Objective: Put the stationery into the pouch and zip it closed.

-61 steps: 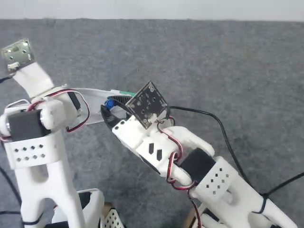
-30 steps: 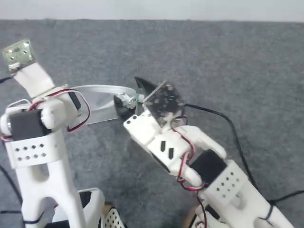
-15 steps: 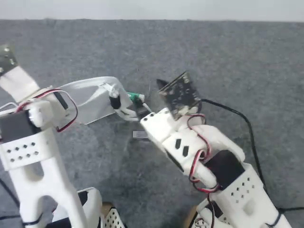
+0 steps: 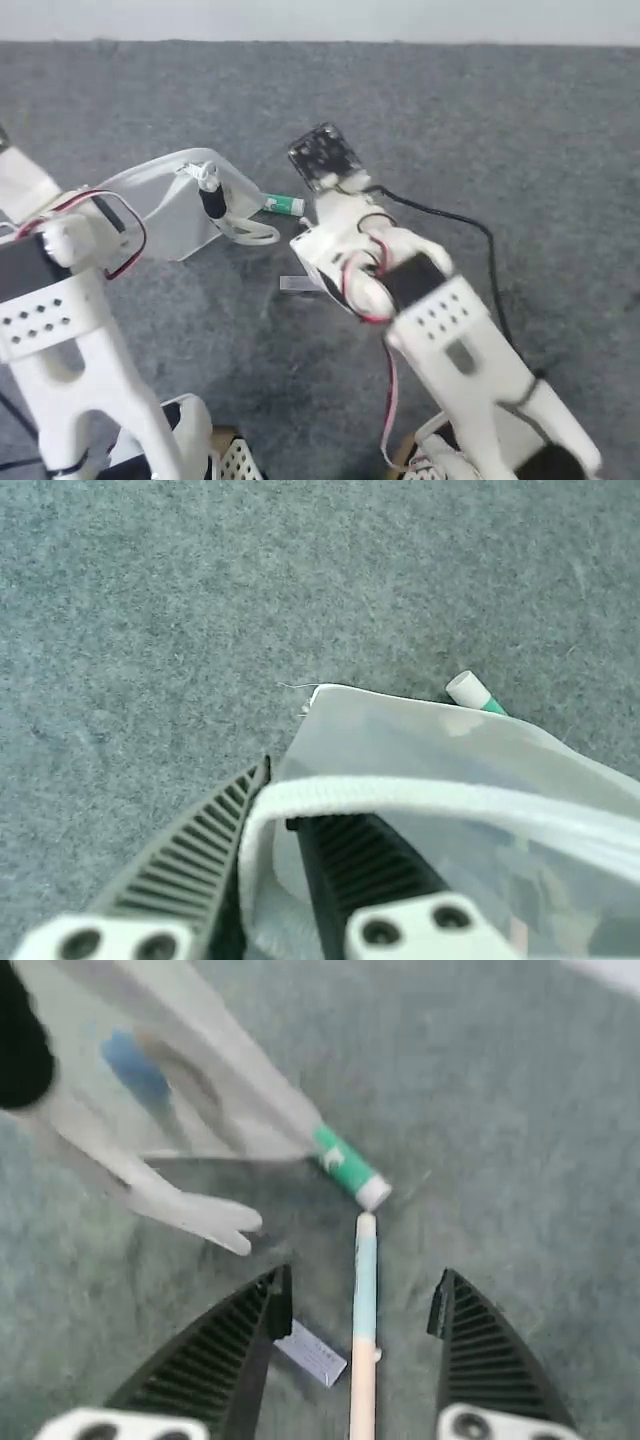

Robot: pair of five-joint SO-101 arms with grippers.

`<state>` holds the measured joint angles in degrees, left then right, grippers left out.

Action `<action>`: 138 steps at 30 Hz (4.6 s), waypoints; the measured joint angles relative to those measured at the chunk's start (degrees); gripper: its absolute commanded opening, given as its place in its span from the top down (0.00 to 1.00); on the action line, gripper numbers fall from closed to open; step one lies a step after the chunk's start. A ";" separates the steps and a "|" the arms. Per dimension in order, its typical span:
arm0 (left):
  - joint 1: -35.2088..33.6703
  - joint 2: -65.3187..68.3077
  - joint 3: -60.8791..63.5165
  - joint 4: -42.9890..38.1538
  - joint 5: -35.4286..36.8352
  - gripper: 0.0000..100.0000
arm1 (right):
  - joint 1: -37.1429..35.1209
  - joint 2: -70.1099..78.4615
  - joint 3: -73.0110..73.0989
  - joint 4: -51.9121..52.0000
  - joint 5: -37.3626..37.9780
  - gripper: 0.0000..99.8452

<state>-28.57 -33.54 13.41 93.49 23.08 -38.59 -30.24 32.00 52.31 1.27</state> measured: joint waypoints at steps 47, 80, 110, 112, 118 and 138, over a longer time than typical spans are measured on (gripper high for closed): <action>0.00 0.00 0.00 0.00 0.00 0.99 | 2.99 53.19 -25.58 0.00 2.90 0.78; 0.00 -0.62 1.76 -1.67 0.00 0.99 | 4.22 55.47 -26.81 -0.26 4.75 0.99; 0.00 -0.62 1.76 -1.67 0.00 0.99 | 3.96 40.18 -26.73 12.92 4.75 0.99; 0.00 -0.62 1.76 -1.67 0.00 0.99 | 3.96 39.12 -26.73 12.92 4.75 0.99; 0.00 -0.62 1.76 -1.67 0.00 0.99 | 3.43 33.49 -23.56 12.92 4.75 0.99; 0.00 -0.62 1.76 -1.67 0.00 0.99 | -0.26 10.55 -5.98 1.76 4.75 0.99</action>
<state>-28.57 -34.15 15.16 91.82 23.08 -38.86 -19.69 26.02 54.07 6.02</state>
